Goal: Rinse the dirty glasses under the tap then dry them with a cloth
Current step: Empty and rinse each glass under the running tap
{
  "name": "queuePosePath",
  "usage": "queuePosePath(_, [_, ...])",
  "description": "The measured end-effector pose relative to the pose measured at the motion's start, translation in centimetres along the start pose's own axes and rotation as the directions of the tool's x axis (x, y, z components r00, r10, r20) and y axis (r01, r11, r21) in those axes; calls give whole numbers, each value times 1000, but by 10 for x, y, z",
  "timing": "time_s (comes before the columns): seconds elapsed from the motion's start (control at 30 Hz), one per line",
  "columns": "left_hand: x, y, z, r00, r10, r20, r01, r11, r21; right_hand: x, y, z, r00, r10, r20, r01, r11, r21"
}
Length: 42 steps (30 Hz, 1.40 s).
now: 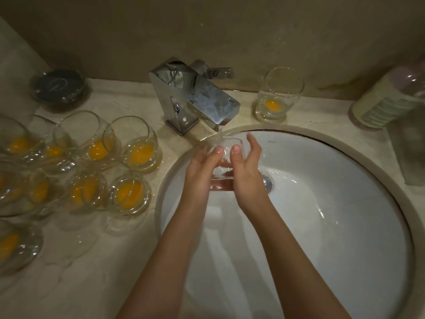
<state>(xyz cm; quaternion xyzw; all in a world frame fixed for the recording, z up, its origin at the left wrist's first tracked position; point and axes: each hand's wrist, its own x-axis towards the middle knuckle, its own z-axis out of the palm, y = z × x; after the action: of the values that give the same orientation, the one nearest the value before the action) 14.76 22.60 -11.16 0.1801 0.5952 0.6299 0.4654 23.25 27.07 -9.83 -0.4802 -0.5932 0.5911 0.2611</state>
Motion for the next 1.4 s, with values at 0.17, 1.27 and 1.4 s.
queuePosePath(0.17, [-15,16,-11,983,-179,49,176,983,61,-11,-5,-9,989,130,70,-134,990,45])
queuePosePath(1.27, [-32,33,-1,987,-142,-72,143,990,11,33,-107,-13,993,-71,95,80,992,-97])
queuePosePath(1.4, [-33,31,1,986,-162,-49,163,987,2,18,-103,-27,996,-30,83,29,999,22])
